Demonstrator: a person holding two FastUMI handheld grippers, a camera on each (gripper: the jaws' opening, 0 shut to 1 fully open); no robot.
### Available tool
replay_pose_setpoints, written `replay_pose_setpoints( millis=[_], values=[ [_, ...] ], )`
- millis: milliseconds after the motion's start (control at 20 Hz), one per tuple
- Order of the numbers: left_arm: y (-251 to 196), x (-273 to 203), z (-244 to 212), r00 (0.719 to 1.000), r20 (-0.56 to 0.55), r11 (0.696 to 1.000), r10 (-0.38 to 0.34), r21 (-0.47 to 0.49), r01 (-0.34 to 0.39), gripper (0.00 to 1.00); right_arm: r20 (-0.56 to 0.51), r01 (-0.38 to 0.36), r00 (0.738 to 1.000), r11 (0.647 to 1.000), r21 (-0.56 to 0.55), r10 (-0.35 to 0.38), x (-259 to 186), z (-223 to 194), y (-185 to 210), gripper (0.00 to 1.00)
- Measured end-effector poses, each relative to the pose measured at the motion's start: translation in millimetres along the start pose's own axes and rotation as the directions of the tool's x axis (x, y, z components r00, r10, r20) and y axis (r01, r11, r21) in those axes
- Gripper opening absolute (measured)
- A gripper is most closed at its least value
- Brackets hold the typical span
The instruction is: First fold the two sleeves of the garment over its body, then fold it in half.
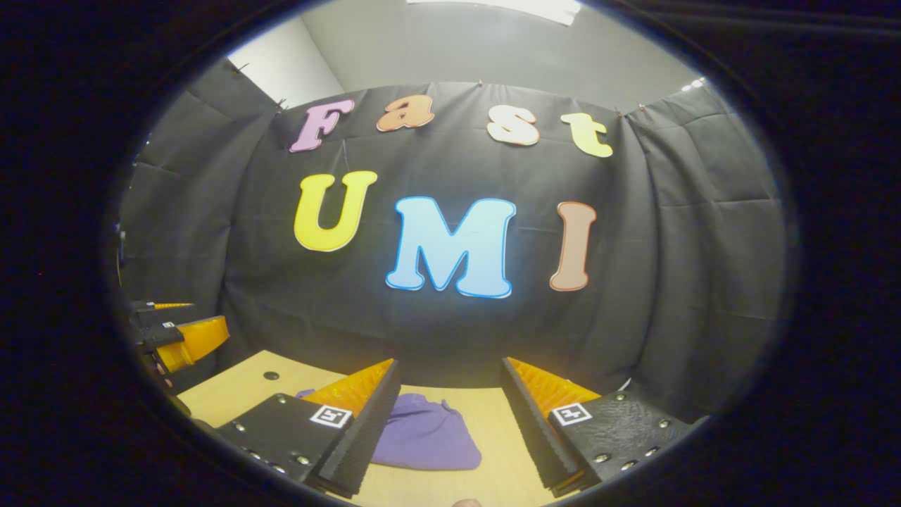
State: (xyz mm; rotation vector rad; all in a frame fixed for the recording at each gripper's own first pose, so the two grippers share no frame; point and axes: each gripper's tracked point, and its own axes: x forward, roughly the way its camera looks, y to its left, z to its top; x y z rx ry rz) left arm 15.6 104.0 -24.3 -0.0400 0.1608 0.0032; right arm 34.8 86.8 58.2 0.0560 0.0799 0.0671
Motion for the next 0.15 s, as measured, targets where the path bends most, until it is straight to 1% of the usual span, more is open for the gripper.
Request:
replay_pose_setpoints(
  millis=[100,150],
  values=[
    [-11.0,-6.8,2.0,1.0,-0.001,1.0,-0.029,0.002,0.029,0.95,0.007,0.022,1.0,1.0,0.02,-0.022,-11.7,1.3,-5.1,0.88],
    [-12.4,-10.6,4.2,0.999,0.005,0.999,-0.032,0.007,0.032,0.95,0.015,0.039,0.999,0.999,0.03,-0.04,-16.4,4.6,-9.9,0.87]
  ],
)
